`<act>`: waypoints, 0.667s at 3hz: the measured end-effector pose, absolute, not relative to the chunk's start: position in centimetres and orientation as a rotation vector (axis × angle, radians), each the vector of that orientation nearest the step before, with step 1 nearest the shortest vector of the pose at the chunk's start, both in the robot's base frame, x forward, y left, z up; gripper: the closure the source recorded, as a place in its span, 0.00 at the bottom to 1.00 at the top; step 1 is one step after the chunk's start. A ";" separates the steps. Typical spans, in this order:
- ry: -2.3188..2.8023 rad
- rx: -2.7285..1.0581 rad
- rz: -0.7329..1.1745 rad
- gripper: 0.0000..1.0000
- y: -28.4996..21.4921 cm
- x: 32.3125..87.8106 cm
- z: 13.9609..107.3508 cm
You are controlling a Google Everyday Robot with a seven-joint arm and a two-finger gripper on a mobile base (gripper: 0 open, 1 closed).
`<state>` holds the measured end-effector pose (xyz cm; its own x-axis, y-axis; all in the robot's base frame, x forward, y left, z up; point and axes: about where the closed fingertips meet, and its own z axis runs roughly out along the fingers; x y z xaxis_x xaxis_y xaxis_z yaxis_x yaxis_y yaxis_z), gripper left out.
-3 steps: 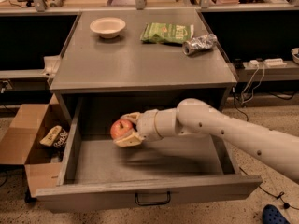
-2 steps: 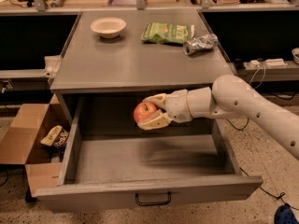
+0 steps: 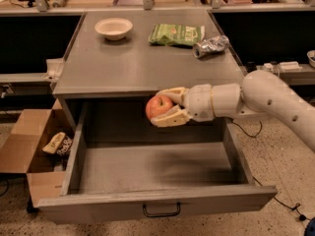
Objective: Pick apple from top drawer and place on counter
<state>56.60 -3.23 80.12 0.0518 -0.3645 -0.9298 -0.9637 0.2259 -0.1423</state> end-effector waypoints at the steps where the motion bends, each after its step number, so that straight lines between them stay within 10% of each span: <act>1: 1.483 -1.268 0.748 1.00 -5.4 56.7 84.0; 2: 1.531 -1.174 0.726 1.00 -7.7 60.1 85.3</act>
Offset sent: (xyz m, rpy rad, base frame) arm 0.0878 -0.0812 0.0669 0.0908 0.0467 -0.2439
